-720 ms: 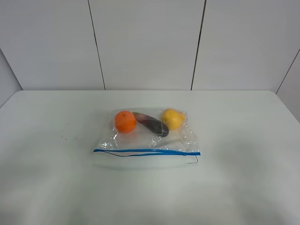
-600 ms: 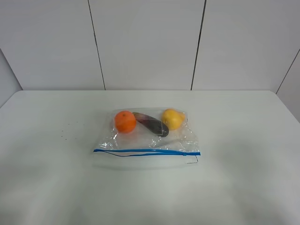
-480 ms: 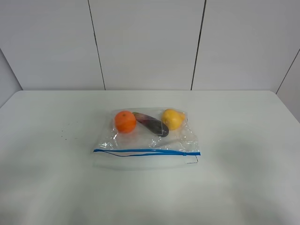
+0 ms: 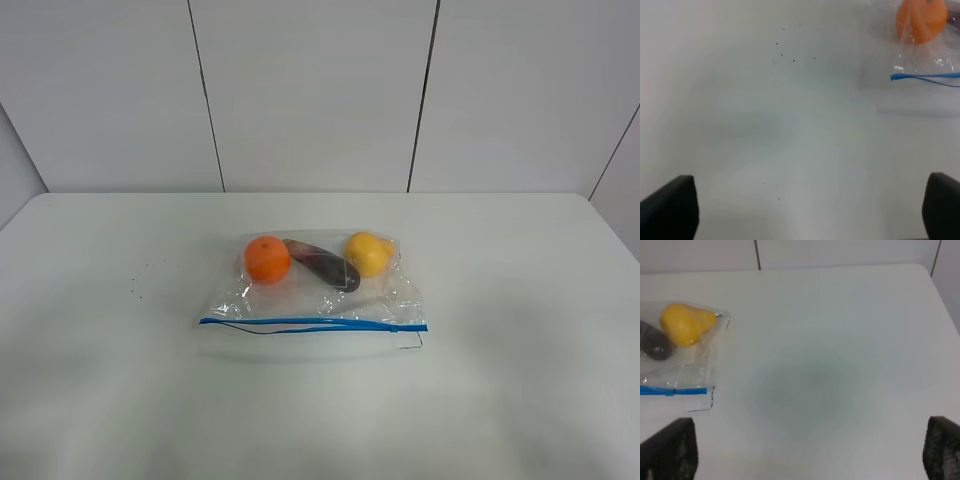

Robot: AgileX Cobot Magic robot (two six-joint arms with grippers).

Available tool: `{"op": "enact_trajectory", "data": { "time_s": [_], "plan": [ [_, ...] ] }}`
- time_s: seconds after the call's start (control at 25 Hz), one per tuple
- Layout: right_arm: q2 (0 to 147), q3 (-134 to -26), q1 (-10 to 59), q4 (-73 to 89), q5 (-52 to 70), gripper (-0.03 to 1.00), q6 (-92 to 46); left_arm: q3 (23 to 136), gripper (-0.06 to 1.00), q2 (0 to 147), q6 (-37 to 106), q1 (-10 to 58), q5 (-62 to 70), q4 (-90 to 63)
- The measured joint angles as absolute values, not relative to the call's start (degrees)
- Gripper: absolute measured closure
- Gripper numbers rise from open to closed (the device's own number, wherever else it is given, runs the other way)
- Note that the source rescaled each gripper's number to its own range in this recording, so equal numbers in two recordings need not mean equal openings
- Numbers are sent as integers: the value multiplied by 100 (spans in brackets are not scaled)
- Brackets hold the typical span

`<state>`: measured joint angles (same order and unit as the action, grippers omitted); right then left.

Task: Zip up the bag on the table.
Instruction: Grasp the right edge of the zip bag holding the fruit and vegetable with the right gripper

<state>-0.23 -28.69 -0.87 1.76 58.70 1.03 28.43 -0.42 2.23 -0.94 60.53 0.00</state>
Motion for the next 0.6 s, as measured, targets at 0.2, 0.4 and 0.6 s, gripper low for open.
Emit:
{"op": "enact_trajectory", "data": {
  "time_s": [0.2, 0.4, 0.6],
  "plan": [
    [-23, -2869, -87, 176, 5870, -3, 103, 2843, -6, -42, 223, -94, 6053, 0],
    [-23, -2869, -87, 176, 5870, -3, 126, 2843, -6, -42, 223, 52, 6053, 0],
    [-23, -2869, -87, 194, 5870, -3, 126, 2843, -6, -42, 223, 52, 6053, 0]
  ]
}}
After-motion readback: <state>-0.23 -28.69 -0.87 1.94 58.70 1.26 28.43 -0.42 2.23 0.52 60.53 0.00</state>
